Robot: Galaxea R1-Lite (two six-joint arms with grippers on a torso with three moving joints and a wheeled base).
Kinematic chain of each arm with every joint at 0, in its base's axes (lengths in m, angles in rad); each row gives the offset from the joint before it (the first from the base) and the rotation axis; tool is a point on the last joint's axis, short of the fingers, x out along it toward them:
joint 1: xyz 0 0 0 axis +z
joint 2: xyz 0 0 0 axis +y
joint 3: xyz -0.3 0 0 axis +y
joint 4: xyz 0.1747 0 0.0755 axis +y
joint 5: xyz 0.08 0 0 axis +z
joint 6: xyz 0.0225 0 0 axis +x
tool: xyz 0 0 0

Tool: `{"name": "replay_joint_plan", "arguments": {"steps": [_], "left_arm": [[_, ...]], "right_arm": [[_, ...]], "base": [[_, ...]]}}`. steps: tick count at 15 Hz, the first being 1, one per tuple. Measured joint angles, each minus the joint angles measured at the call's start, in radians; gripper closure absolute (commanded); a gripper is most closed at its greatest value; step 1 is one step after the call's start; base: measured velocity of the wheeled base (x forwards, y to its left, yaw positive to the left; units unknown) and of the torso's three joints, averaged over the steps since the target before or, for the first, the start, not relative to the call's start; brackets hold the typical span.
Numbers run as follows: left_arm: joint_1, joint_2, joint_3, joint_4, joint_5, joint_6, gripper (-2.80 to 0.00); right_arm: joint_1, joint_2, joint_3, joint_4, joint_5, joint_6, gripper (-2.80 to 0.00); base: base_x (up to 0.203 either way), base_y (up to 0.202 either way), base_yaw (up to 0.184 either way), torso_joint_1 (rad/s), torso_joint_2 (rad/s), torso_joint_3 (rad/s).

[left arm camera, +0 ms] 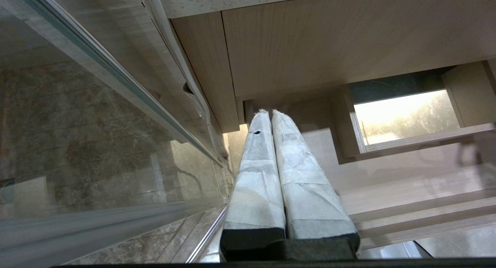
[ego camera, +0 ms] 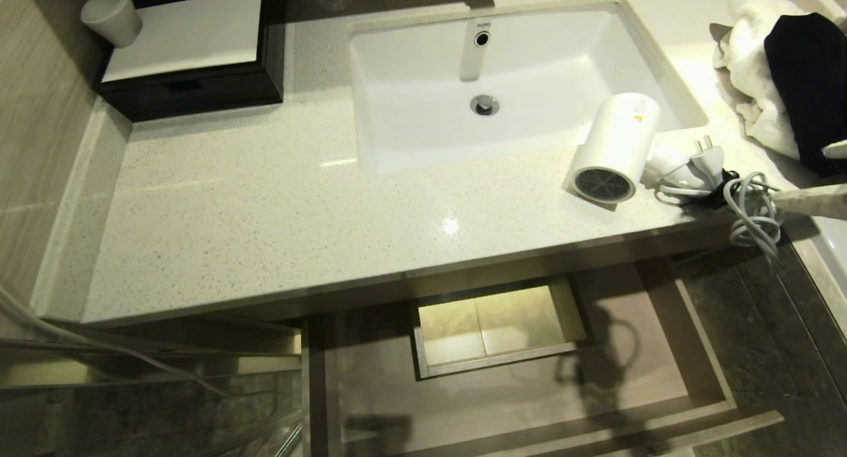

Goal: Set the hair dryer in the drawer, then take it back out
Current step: Pick up the hairdryer

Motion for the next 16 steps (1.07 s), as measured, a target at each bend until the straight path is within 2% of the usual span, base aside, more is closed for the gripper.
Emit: {"name": "replay_joint_plan", "arguments": {"steps": [3, 5, 6, 8, 16], "left_arm": [[0.0, 0.0, 0.0, 0.0, 0.0, 0.0, 0.0], [0.0, 0.0, 0.0, 0.0, 0.0, 0.0, 0.0], [0.0, 0.0, 0.0, 0.0, -0.001, 0.0, 0.0], [0.0, 0.0, 0.0, 0.0, 0.0, 0.0, 0.0], [0.0, 0.0, 0.0, 0.0, 0.0, 0.0, 0.0]], "right_arm": [[-0.031, 0.088, -0.011, -0.042, 0.171, -0.138, -2.8], [-0.037, 0.144, -0.055, -0.032, 0.282, -0.18, -2.8], [-0.037, 0.167, -0.089, -0.017, 0.308, -0.184, -2.8], [-0.038, 0.203, -0.141, 0.049, 0.323, -0.189, -2.8], [-0.035, 0.326, -0.178, 0.06, 0.325, -0.194, -2.8]], "base": [[0.0, 0.0, 0.0, 0.0, 0.0, 0.0], [0.0, 0.0, 0.0, 0.0, 0.0, 0.0], [0.0, 0.0, 0.0, 0.0, 0.0, 0.0], [0.0, 0.0, 0.0, 0.0, 0.0, 0.0], [0.0, 0.0, 0.0, 0.0, 0.0, 0.0]]}}
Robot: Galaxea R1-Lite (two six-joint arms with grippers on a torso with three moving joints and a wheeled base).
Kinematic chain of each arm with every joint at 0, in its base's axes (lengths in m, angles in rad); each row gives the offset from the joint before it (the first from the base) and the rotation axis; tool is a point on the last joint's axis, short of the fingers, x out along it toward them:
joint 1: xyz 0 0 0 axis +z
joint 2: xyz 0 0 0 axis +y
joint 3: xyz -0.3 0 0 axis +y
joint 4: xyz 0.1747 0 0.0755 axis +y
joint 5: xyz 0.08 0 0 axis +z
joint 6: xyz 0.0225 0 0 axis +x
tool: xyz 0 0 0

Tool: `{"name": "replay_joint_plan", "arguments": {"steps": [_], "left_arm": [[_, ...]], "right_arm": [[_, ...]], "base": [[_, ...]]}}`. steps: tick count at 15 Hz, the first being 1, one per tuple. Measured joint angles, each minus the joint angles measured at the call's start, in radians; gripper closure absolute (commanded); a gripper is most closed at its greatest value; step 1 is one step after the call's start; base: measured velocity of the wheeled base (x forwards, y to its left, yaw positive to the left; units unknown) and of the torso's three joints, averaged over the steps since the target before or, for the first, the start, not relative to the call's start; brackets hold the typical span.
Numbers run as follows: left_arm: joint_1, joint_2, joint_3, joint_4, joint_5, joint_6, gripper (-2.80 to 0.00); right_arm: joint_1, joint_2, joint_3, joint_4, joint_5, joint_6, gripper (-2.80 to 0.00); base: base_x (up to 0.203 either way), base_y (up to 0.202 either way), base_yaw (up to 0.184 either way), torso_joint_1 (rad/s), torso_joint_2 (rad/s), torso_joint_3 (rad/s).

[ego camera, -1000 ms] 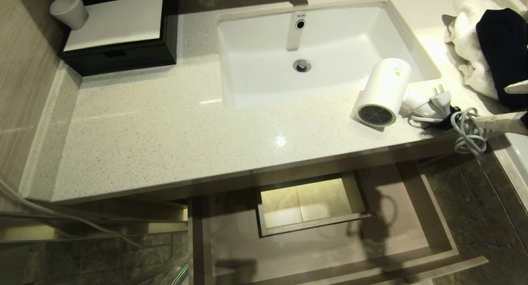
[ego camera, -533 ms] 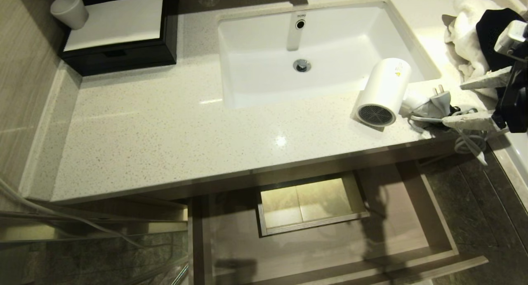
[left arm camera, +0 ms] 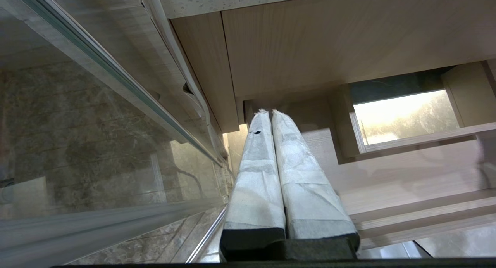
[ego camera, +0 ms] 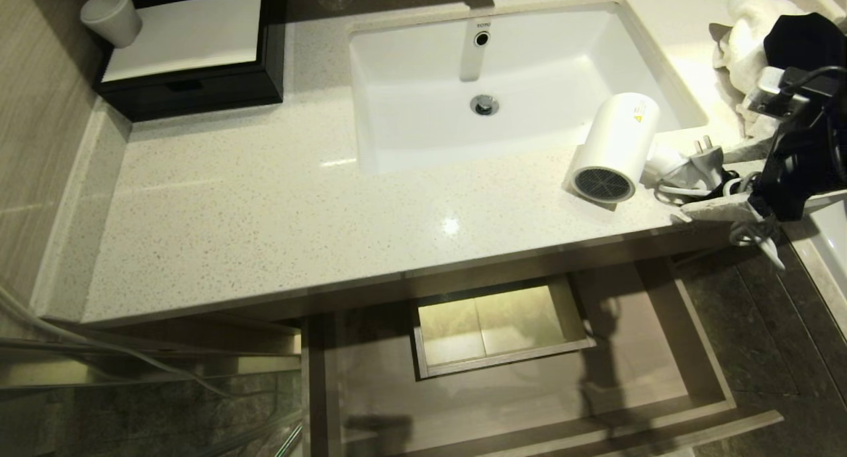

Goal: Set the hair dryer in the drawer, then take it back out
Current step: Pick up the hairdryer

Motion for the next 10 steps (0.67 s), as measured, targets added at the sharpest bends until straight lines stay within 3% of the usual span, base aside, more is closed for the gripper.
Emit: {"name": "replay_joint_plan", "arguments": {"steps": [2, 3, 6, 10], "left_arm": [[0.001, 0.0, 0.0, 0.0, 0.0, 0.0, 0.0], [0.0, 0.0, 0.0, 0.0, 0.0, 0.0, 0.0], [0.0, 0.0, 0.0, 0.0, 0.0, 0.0, 0.0], [0.0, 0.0, 0.0, 0.0, 0.0, 0.0, 0.0]], "right_arm": [[0.0, 0.021, -0.002, -0.004, 0.004, 0.002, -2.8], [0.001, 0.029, -0.002, -0.01, 0.008, 0.002, 0.0], [0.001, 0.045, -0.005, -0.014, 0.057, 0.001, 0.0], [0.0, 0.053, -0.006, -0.019, 0.055, -0.023, 0.0]], "base": [[0.0, 0.0, 0.0, 0.0, 0.0, 0.0], [0.0, 0.0, 0.0, 0.0, 0.0, 0.0], [0.0, 0.0, 0.0, 0.0, 0.0, 0.0], [0.0, 0.0, 0.0, 0.0, 0.0, 0.0]]}}
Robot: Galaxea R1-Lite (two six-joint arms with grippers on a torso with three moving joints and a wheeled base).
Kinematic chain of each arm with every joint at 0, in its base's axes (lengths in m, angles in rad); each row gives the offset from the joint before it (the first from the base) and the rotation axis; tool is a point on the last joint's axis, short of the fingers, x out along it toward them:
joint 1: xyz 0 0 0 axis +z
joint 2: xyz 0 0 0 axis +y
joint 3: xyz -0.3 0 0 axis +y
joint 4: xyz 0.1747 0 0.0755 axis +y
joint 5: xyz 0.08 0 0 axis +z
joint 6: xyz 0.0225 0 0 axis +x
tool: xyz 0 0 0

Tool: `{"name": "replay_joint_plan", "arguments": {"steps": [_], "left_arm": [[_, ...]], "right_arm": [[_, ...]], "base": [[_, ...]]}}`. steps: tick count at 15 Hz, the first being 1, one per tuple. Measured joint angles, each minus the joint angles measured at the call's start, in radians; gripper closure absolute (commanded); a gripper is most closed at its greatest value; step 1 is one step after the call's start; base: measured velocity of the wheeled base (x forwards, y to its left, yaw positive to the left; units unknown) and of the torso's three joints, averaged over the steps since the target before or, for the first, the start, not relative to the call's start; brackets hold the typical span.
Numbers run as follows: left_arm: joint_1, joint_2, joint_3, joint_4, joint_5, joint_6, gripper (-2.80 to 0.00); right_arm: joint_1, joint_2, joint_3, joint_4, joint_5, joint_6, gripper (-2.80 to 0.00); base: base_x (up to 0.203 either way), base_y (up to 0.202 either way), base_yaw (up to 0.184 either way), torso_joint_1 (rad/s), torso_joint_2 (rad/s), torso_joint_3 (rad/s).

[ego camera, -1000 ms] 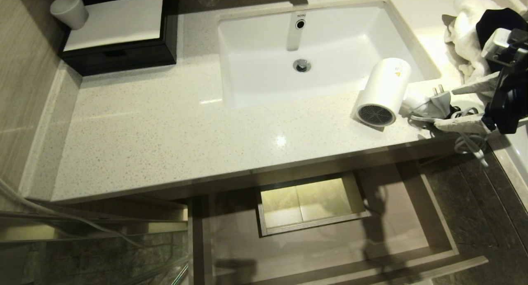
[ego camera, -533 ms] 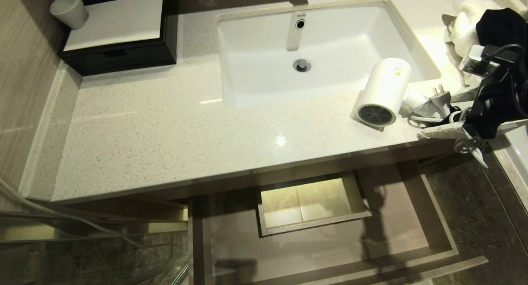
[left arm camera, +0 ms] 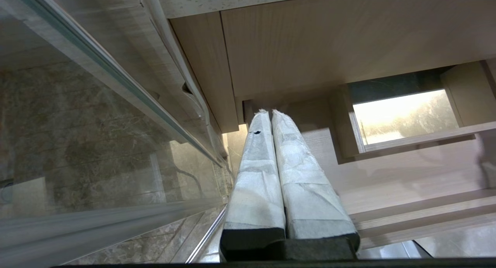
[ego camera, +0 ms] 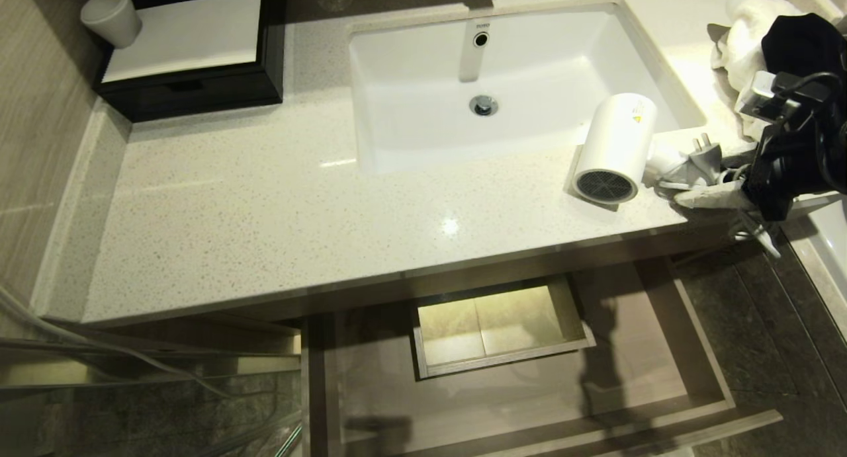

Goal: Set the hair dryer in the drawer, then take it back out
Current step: Pick up the hairdryer

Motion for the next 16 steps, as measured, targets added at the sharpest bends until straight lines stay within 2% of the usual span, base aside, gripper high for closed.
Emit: {"name": "replay_joint_plan", "arguments": {"steps": [4, 12, 16], "left_arm": [[0.0, 0.0, 0.0, 0.0, 0.0, 0.0, 0.0], [0.0, 0.0, 0.0, 0.0, 0.0, 0.0, 0.0], [0.0, 0.0, 0.0, 0.0, 0.0, 0.0, 0.0]], "right_arm": [[0.001, -0.013, -0.01, 0.01, -0.017, 0.004, 0.0], [0.003, -0.15, -0.013, 0.025, -0.286, 0.01, 0.0], [0.009, -0.22, -0.002, 0.053, -0.315, 0.01, 0.0]], "base": [[0.0, 0.0, 0.0, 0.0, 0.0, 0.0], [0.0, 0.0, 0.0, 0.0, 0.0, 0.0], [0.0, 0.0, 0.0, 0.0, 0.0, 0.0]]}}
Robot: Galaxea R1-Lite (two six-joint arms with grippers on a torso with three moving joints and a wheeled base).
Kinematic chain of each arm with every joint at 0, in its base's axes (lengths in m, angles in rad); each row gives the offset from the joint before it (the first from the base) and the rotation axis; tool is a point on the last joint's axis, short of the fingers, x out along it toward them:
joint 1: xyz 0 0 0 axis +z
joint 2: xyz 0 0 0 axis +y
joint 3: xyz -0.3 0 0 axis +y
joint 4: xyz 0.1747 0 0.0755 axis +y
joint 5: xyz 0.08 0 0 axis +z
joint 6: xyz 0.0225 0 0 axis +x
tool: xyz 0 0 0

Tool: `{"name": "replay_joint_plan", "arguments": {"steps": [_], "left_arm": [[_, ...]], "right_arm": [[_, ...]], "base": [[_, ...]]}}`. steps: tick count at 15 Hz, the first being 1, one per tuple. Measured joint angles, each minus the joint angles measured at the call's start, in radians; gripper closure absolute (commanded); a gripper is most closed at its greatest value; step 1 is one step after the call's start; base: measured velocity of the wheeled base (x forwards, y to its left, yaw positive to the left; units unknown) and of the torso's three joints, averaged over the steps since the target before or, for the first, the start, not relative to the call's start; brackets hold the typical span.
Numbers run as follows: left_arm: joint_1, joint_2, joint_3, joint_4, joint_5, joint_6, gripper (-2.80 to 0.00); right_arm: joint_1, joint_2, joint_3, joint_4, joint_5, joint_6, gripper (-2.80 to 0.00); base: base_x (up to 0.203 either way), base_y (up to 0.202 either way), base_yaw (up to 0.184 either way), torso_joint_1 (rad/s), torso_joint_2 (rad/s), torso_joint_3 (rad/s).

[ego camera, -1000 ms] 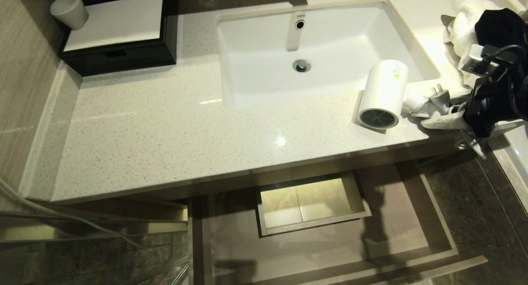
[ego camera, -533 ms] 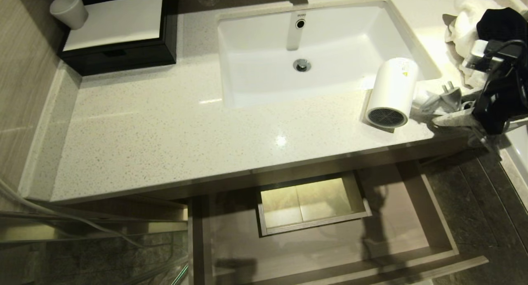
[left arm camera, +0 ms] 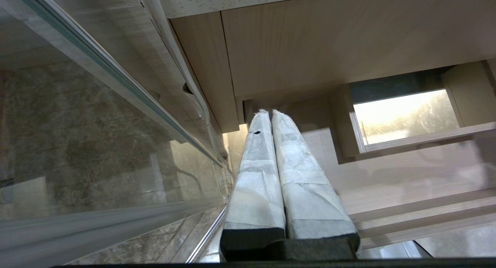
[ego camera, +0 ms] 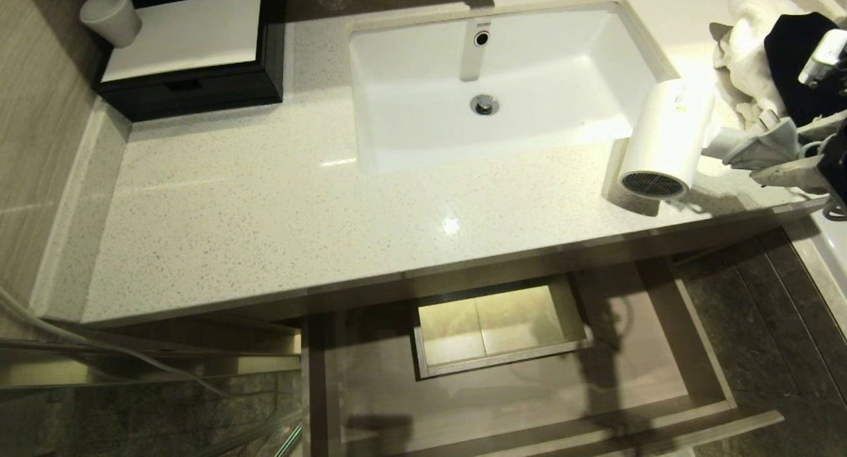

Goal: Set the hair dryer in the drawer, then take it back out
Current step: Pick up the hairdryer

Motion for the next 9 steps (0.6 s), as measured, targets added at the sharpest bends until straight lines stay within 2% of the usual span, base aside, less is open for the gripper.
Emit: {"name": "replay_joint_plan", "arguments": {"steps": [2, 4, 7, 9], "left_arm": [[0.0, 0.0, 0.0, 0.0, 0.0, 0.0, 0.0], [0.0, 0.0, 0.0, 0.0, 0.0, 0.0, 0.0], [0.0, 0.0, 0.0, 0.0, 0.0, 0.0, 0.0], [0.001, 0.0, 0.0, 0.0, -0.001, 0.0, 0.0]], "right_arm": [[0.002, -0.042, 0.007, 0.036, 0.001, 0.0, 0.0], [0.002, -0.08, 0.014, 0.039, 0.0, 0.004, 0.0], [0.002, -0.133, 0.022, 0.049, -0.003, 0.039, 0.0], [0.002, -0.169, 0.023, 0.057, -0.004, 0.098, 0.0]], "base": [[0.0, 0.0, 0.0, 0.0, 0.0, 0.0], [0.0, 0.0, 0.0, -0.13, 0.09, -0.069], [0.0, 0.0, 0.0, -0.276, 0.11, -0.152], [0.0, 0.0, 0.0, -0.306, 0.1, -0.197]]}}
